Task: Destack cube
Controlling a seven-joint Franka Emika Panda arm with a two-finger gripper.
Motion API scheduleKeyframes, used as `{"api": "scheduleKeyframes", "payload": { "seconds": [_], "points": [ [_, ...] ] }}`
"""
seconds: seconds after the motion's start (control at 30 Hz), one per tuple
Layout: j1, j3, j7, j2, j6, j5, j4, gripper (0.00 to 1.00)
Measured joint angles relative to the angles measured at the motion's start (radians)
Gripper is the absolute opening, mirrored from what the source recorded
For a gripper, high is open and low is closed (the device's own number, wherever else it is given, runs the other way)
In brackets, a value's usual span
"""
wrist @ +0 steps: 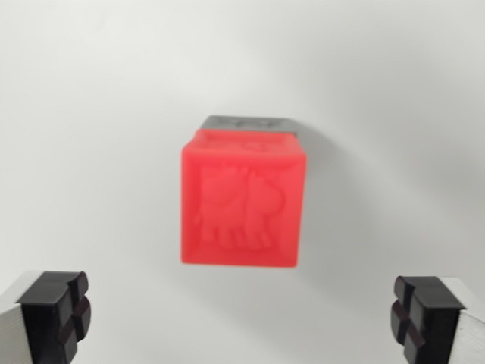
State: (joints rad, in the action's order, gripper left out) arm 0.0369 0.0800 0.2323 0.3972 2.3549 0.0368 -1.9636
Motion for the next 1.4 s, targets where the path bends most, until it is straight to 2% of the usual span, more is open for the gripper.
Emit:
{"api": "scheduleKeyframes", "payload": {
  "seconds": [0.3,0.77,1.23,1.27,1.4],
  "points": [
    [-0.002,-0.003,0.001,0.066,0.072,0.008,-0.006,1.00],
    [-0.012,-0.015,0.003,0.153,0.157,0.011,-0.005,1.00],
    [-0.020,-0.024,0.003,0.192,0.191,0.011,0.000,1.00],
    [-0.020,-0.024,0.003,0.192,0.192,0.011,0.000,0.00],
    [-0.020,-0.025,0.003,0.193,0.192,0.011,0.000,0.00]
  ]
}}
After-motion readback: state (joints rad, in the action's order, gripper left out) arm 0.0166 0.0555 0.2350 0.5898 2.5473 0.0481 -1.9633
